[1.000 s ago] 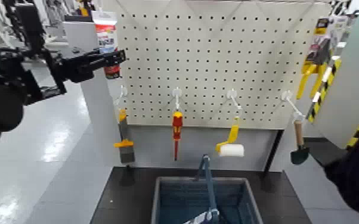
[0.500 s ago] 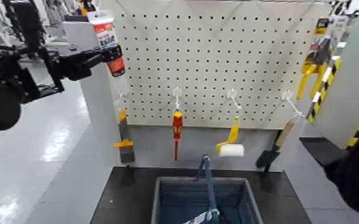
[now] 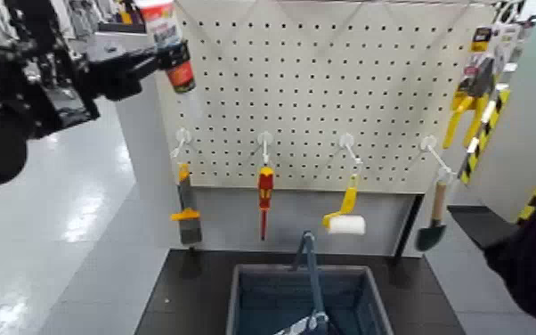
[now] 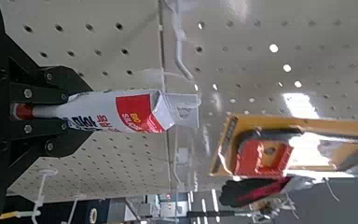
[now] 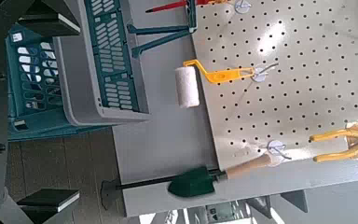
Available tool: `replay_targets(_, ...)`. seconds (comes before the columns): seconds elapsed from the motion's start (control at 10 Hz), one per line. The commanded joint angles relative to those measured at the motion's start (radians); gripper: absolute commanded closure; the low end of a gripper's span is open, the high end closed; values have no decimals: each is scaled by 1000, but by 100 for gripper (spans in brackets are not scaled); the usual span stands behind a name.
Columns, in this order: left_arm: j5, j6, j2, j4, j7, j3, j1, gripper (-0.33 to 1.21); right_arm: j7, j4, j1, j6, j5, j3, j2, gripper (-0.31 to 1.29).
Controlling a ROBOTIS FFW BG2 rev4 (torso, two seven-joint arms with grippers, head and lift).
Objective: Put the red glue tube into the crate.
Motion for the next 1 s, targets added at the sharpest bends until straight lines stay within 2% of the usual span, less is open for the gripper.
replay_targets(0.1, 80, 52, -18, -111, 42, -46, 11, 120, 2, 0, 1, 2, 0, 0, 130, 8)
replay_targets(0.4, 169, 45, -56, -105, 94, -140, 51, 120, 2, -2, -1, 5, 0, 6, 127, 9)
replay_targets(0.6, 209, 41, -76, -86, 117, -167, 97, 120, 3, -2, -4, 9, 0, 9, 127, 9)
replay_targets(1.0, 226, 26, -97, -5, 111, -204, 180, 120, 6, -2, -5, 12, 0, 11, 124, 9)
